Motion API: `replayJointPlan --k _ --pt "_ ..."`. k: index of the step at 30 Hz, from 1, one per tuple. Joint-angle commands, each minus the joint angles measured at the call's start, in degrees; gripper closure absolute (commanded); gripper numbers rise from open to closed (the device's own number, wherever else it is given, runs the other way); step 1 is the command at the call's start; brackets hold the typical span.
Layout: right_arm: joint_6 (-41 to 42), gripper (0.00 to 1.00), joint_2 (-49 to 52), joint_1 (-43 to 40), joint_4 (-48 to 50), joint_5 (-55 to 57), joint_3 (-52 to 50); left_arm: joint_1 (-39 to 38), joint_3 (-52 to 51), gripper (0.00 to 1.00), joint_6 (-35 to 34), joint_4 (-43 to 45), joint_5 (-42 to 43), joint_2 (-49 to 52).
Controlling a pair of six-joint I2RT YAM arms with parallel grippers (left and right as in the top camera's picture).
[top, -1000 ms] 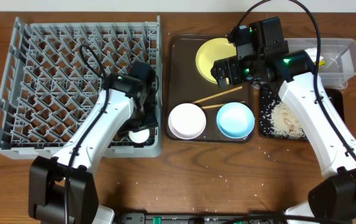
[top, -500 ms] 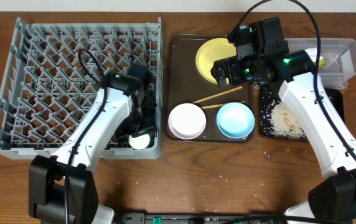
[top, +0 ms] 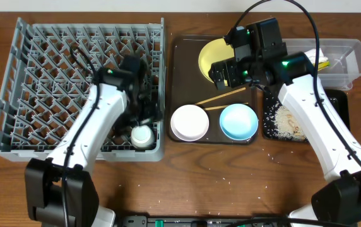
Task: Sort waste into correct bins and load items into the dishwasher
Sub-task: 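Release the cup in the rack and lift the left gripper, then move the left gripper to the pink bowl on the brown tray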
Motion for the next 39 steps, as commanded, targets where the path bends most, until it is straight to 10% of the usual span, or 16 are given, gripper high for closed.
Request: replayJointPlan --k 1,10,22,39 --pt "-0.7 0.01 -0.4 -0.7 0.2 0.3 0.9 -0.6 7.1 0.07 5.1 0.0 0.5 -0.3" --pt "-0.6 0.01 -6.6 -9.2 -5.1 0.2 3.3 -10.4 6.4 0.27 3.2 1.1 0.2 -0.7" --pt "0.0 0.01 -6.1 -12.1 -7.3 0.0 3.1 -25.5 -3.5 0.34 -24.9 8.7 -17.9 -0.7" --pt "0.0 0.01 -5.5 -12.1 -7.1 0.0 3.1 -26.3 -10.7 0.4 -25.7 19.8 -21.8 3.1"
